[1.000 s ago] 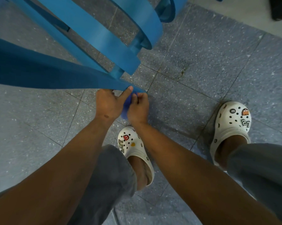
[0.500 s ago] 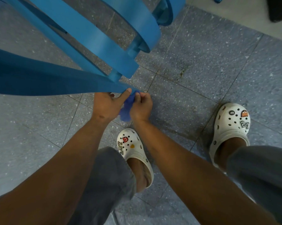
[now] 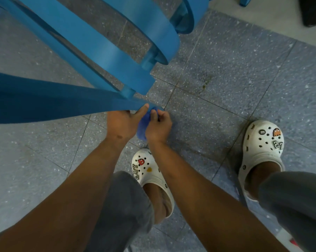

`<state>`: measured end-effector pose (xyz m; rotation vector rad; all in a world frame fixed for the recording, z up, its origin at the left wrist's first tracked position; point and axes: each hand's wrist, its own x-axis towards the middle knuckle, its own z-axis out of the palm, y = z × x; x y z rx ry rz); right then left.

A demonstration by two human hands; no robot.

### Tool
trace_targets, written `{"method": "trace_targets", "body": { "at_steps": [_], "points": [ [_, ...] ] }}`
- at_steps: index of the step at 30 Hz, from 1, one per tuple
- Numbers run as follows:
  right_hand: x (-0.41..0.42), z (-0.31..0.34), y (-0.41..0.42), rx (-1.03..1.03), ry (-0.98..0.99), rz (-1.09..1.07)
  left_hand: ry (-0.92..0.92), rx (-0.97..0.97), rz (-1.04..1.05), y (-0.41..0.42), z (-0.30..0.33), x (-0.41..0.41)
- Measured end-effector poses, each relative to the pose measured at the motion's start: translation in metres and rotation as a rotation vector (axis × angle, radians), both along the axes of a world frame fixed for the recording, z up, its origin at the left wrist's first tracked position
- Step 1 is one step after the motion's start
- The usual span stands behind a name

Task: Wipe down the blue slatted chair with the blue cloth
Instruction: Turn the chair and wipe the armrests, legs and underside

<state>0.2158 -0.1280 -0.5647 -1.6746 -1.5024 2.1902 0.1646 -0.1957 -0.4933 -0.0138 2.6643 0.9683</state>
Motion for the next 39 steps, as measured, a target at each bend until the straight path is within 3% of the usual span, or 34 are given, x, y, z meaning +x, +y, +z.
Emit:
{"method": "trace_targets", "body": {
  "at_steps": [8,14,19,25,28,33,39],
  "points": [
    [-0.008,-0.04,0.026,-0.054,-0.246,0.101,-0.075,0.253,0.121,0.006,-0.01,0.0],
    [0.023,-0.012,-0.014,-0.078,-0.045,0.102,-0.109,0.115,0.04,-0.001,-0.024,-0.006],
    [0.05,-0.026,-0.017,-0.098,-0.21,0.073,-0.139,0.158,0.058,-0.002,-0.027,-0.009],
    [0.011,-0.035,0.01,0.035,-0.092,0.02,-0.178,0.185,0.057,-0.005,-0.031,-0.01],
    [-0.003,-0.048,0.012,0.012,-0.184,0.015,-0.176,0.197,0.08,-0.006,-0.032,-0.009],
    [-0.004,-0.069,0.028,0.004,-0.305,0.167,-0.18,0.218,0.135,-0.003,-0.028,-0.007],
    [0.003,-0.036,0.008,0.05,-0.17,0.104,-0.184,0.158,0.121,-0.003,-0.025,-0.008]
  ]
}}
